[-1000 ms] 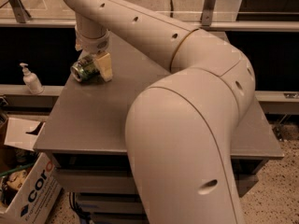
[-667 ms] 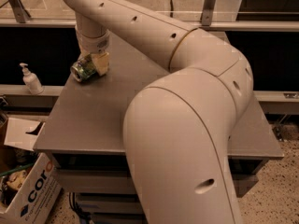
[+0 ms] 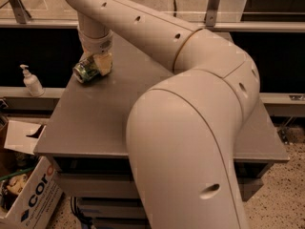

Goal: Pick green can

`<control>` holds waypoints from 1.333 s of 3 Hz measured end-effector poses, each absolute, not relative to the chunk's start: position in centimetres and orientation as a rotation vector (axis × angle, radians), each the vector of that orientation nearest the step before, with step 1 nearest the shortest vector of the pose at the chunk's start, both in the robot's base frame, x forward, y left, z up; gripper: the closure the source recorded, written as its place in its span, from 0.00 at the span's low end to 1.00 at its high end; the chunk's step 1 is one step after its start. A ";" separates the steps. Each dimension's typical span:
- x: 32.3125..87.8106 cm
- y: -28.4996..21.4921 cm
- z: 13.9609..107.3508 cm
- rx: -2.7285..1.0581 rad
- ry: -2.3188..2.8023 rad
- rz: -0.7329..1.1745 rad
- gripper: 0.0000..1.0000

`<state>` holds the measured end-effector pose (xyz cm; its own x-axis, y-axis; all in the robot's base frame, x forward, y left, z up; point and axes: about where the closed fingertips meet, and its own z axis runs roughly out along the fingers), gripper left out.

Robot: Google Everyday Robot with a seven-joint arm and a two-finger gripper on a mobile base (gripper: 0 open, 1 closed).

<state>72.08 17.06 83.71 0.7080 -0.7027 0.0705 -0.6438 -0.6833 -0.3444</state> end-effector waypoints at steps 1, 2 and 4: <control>72.0 16.6 84.1 -2.609 1.069 -0.284 1.00; 71.9 16.4 84.7 -2.588 1.074 -0.260 1.00; 71.6 15.2 87.9 -2.438 1.103 -0.092 1.00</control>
Offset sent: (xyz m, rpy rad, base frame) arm -0.0027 -0.0114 0.0241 0.0731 0.0070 -0.0209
